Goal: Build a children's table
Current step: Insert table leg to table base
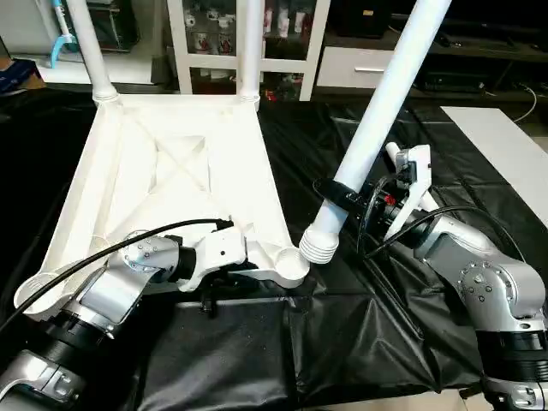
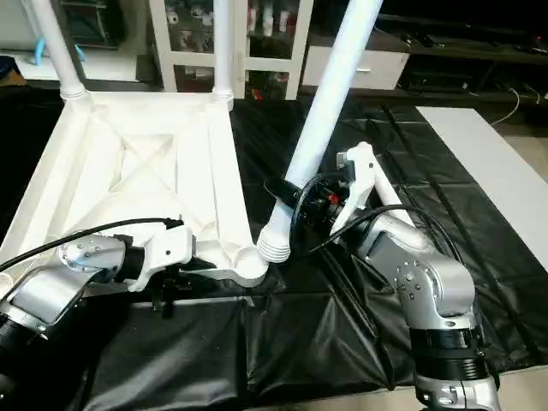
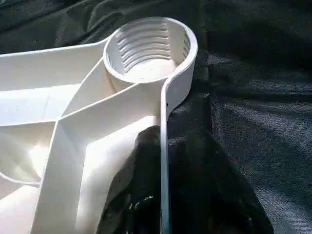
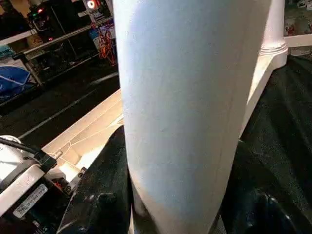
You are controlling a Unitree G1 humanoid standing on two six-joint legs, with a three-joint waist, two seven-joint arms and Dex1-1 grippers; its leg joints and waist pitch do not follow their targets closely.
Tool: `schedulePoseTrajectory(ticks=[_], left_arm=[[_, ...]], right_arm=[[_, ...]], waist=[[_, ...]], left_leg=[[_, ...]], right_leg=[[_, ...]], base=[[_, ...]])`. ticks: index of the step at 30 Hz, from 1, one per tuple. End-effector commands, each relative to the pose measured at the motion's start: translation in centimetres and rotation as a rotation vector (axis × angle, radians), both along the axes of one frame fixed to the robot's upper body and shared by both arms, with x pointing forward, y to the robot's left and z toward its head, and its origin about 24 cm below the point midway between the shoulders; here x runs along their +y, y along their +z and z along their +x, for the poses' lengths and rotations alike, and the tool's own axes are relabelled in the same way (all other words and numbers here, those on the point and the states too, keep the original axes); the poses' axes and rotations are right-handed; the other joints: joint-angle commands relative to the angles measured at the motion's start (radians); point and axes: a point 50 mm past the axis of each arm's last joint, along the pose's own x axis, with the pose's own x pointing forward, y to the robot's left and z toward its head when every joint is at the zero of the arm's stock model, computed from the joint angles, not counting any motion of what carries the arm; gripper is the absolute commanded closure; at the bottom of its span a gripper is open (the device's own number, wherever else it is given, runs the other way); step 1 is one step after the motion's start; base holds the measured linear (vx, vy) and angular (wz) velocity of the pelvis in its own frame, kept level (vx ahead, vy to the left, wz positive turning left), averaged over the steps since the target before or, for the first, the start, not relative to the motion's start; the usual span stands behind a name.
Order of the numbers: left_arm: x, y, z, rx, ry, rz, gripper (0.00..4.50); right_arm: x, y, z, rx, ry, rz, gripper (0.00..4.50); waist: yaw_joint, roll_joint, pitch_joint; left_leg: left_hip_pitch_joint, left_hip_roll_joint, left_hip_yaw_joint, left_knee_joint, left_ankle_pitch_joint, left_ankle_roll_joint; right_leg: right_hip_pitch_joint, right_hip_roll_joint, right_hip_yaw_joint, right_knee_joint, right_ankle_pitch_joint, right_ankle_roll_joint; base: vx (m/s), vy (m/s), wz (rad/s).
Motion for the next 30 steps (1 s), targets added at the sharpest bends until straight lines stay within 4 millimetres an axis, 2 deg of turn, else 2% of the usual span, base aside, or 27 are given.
schedulePoseTrajectory(ticks=[1,5,11,15,20,25,30], left_arm=[[0.7,0.2,0.3,-0.017,0.040,0.012,3.16],[0.7,0.6,0.5,-0.052,0.029,0.017,3.16],[1.4,1.1,0.9,-0.069,0.031,0.035,3.16],[2.3,0.9,0.8,-0.050,0.034,0.068,3.16],[3.0,1.1,0.8,-0.055,0.052,0.080,3.16],[3.2,1.5,0.6,-0.044,0.043,0.077,3.16],[3.0,1.0,0.1,0.005,0.019,0.087,3.16]], right_arm=[[-0.4,1.1,0.2,-0.041,-0.006,-0.002,2.70],[-0.4,1.0,0.2,-0.041,-0.002,-0.004,2.70],[-0.5,1.0,0.1,-0.042,-0.004,-0.007,2.70],[-0.6,1.0,0.1,-0.043,-0.005,-0.009,2.70],[-0.6,1.1,0.2,-0.044,-0.004,-0.011,2.70],[-0.6,1.1,0.2,-0.044,0.000,-0.011,2.70],[-0.5,1.1,0.3,-0.048,-0.002,-0.012,2.70]], waist=[[-0.002,0.006,-0.051],[-0.002,0.008,-0.049],[-0.003,0.009,-0.050],[-0.007,0.010,-0.053],[-0.007,0.010,-0.056],[-0.008,0.007,-0.056],[-0.008,0.010,-0.058]], left_leg=[[0.030,0.095,-0.048,-0.085,-0.203,-0.047],[0.031,0.096,-0.050,-0.087,-0.224,-0.054],[0.031,0.096,-0.050,-0.087,-0.222,-0.058],[0.026,0.094,-0.052,-0.087,-0.190,-0.052],[0.028,0.093,-0.045,-0.082,-0.157,-0.036],[0.025,0.093,-0.045,-0.082,-0.152,-0.029],[0.028,0.094,-0.043,-0.081,-0.137,-0.031]], right_leg=[[0.012,-0.112,0.071,-0.086,-0.208,-0.189],[0.010,-0.113,0.072,-0.090,-0.242,-0.183],[0.011,-0.112,0.072,-0.088,-0.228,-0.184],[0.017,-0.110,0.070,-0.080,-0.180,-0.190],[0.016,-0.109,0.071,-0.074,-0.107,-0.216],[0.017,-0.109,0.069,-0.073,-0.119,-0.217],[0.016,-0.108,0.069,-0.070,-0.090,-0.222]], base=[[0.000,0.000,0.00],[0.000,0.000,0.00],[0.000,0.000,0.00],[0.000,0.000,0.00],[0.000,0.000,0.00],[0.000,0.000,0.00],[0.000,0.000,0.00]])
